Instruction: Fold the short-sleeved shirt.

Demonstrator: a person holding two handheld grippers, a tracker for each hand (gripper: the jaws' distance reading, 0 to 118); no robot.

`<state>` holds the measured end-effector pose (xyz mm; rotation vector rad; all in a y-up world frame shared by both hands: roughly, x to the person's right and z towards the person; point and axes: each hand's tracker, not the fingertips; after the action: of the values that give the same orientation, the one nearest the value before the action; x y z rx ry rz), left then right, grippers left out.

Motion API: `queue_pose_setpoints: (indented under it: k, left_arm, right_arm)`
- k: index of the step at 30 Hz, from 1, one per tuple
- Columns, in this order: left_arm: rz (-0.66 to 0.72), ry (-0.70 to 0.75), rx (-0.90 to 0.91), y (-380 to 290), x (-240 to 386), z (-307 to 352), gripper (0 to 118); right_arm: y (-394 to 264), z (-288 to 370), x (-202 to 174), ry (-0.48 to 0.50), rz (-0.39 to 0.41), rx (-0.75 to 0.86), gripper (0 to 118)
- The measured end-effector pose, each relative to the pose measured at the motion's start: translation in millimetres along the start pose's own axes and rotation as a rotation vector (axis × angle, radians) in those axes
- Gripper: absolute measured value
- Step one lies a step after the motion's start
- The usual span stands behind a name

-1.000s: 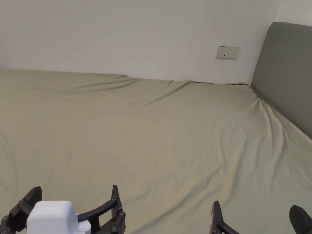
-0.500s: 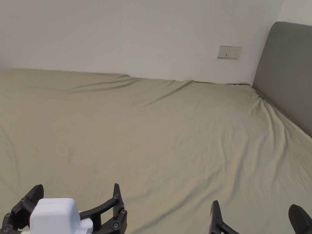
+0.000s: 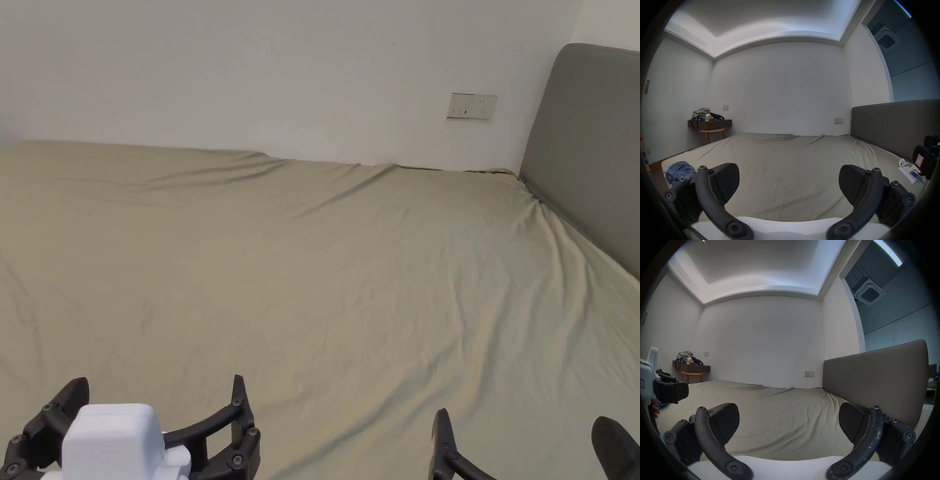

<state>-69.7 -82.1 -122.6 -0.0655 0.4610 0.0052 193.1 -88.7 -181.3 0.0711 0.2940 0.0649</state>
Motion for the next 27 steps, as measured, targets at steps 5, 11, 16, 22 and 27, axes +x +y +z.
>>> queue_pose_setpoints:
  k: [5,11,16,22,27]
  left_arm:
    - [-0.002,0.001,0.0,-0.2,0.4,0.3,118]
    - [-0.002,0.003,-0.001,-0.7,-1.1,0.2,118]
    - [-0.003,0.003,-0.002,-0.8,-0.9,0.4,118]
    - [-0.007,0.002,-0.005,-0.9,0.9,0.3,118]
    - [-0.01,0.002,-0.007,-1.4,0.9,0.5,118]
  right_arm:
    - [0.4,0.1,-0.1,0.002,-0.001,-0.002,118]
    - [0.7,0.3,-0.2,0.003,0.0,-0.002,118]
    - [1.1,0.6,-0.1,0.002,-0.001,-0.001,118]
    - [0.0,0.6,0.9,-0.001,-0.001,-0.004,118]
    - [-0.1,0.6,1.1,-0.001,-0.001,-0.005,118]
